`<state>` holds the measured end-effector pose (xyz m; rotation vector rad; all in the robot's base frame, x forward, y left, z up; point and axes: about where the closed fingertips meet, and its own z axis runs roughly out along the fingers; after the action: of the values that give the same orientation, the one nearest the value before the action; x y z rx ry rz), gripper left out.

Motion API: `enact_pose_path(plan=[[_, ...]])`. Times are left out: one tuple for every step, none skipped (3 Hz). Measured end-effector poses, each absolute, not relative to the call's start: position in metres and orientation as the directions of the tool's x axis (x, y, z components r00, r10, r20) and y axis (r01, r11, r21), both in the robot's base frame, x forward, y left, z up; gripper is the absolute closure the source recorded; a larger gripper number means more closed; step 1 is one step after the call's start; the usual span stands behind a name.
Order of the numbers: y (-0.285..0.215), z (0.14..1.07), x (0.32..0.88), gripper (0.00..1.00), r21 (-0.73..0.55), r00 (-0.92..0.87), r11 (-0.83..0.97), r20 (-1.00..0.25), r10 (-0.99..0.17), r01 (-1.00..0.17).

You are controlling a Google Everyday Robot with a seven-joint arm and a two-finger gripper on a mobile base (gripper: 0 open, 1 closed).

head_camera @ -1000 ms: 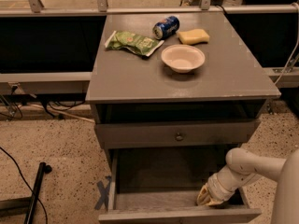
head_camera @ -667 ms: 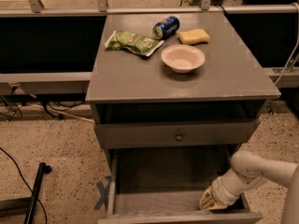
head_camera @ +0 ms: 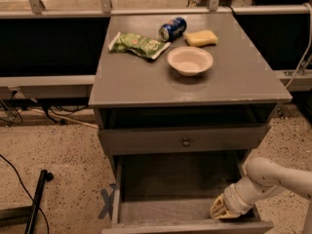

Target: Open middle drawer

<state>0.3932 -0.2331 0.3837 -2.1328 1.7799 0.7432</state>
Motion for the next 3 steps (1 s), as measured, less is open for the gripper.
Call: enact_pose_path(plan=[[-0.233,0.384,0.393,1.00,0.119,0.116,-0.212,-0.539,-0.834,-0.970],[-0.238,0.396,0.400,1.00,0.055,0.098,-0.155,-0.556,-0.825,-0.986],[-0.251,0.440,0.427,1.00,-0.159,0.076,0.027,-0.606,-0.792,-0.987]])
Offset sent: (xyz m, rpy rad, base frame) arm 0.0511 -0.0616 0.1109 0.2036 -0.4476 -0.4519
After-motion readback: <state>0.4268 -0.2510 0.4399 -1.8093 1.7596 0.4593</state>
